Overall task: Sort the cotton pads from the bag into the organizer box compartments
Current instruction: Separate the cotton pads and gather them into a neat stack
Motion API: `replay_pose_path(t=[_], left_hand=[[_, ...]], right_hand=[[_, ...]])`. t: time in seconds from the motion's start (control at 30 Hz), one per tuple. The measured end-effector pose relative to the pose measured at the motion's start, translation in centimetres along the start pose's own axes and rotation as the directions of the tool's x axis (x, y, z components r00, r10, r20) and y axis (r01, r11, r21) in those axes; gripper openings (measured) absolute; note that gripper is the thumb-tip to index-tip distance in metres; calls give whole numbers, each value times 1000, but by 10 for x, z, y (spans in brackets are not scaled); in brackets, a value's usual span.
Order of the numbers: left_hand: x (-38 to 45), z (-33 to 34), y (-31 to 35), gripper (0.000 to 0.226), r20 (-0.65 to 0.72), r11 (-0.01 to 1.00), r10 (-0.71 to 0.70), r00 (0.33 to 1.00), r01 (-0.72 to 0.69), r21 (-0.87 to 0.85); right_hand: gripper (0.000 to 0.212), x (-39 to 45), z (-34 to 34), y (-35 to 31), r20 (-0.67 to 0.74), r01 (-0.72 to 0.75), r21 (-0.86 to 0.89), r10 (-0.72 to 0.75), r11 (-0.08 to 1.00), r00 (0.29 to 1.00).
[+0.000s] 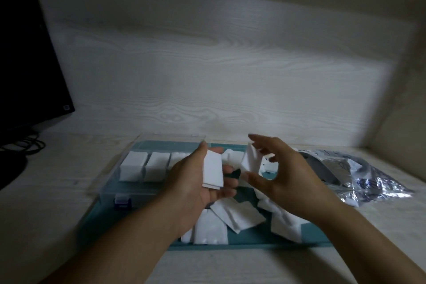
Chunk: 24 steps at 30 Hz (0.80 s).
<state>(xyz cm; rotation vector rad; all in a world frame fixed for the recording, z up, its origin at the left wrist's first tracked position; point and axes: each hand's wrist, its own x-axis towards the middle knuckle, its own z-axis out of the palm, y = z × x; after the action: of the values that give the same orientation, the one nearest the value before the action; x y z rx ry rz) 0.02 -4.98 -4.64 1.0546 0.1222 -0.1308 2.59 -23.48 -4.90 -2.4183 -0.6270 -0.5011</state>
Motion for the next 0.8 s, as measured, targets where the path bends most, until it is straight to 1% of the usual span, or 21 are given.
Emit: replay_pose_path(t=[0.17, 0.27, 0.3, 0.33, 0.37, 0.43, 0.47, 0.5, 0.57, 0.63, 0.73, 0.8], left_hand=[[-2, -2, -1, 42, -30, 998, -3, 1000, 5, 56], [-3, -2, 0, 46, -23, 999, -23, 999, 23, 34], [-3, -2, 0, 47, -15, 999, -30, 999, 31, 25], [-3, -2, 1, 48, -9, 999, -36, 999, 36, 21], [-4, -2, 1, 49, -6, 999, -39, 999, 39, 20], [-2, 0, 0, 51, -10, 999, -40, 999, 40, 22], [-2, 1, 0, 52, -16, 999, -39, 999, 40, 14], [-2, 2, -1, 52, -16, 999, -44, 999, 44, -4], [-4, 4, -4, 49, 10, 998, -54, 999, 54, -29], [-3, 6, -10, 42, 37, 999, -38, 999, 37, 7], [-2, 4, -17, 26, 81, 993, 2, 997, -12, 115], [-1, 2, -19, 25, 103, 985, 21, 994, -38, 166]], right_hand=[[75, 0, 3, 2, 214, -13, -143, 44, 990, 976], [76, -2, 5, 2, 297, 5, -188, 52, 982, 954], [76, -2, 6, 2, 301, 8, -186, 49, 983, 952], [75, -2, 5, 1, 277, 10, -147, 32, 989, 960], [72, -3, 4, 0, 218, 17, -70, -1, 997, 976], [68, -5, 1, -8, 52, 80, 118, -87, 990, 995], [69, -6, 1, -13, 6, 113, 181, -116, 977, 993], [72, -9, 2, -18, -6, 130, 213, -132, 968, 991], [82, -13, 7, -24, 26, 138, 205, -147, 969, 989], [89, -16, 14, -26, 77, 147, 176, -162, 973, 984], [91, -16, 22, -25, 118, 177, 137, -194, 974, 974], [89, -16, 24, -26, 122, 192, 135, -208, 972, 970]])
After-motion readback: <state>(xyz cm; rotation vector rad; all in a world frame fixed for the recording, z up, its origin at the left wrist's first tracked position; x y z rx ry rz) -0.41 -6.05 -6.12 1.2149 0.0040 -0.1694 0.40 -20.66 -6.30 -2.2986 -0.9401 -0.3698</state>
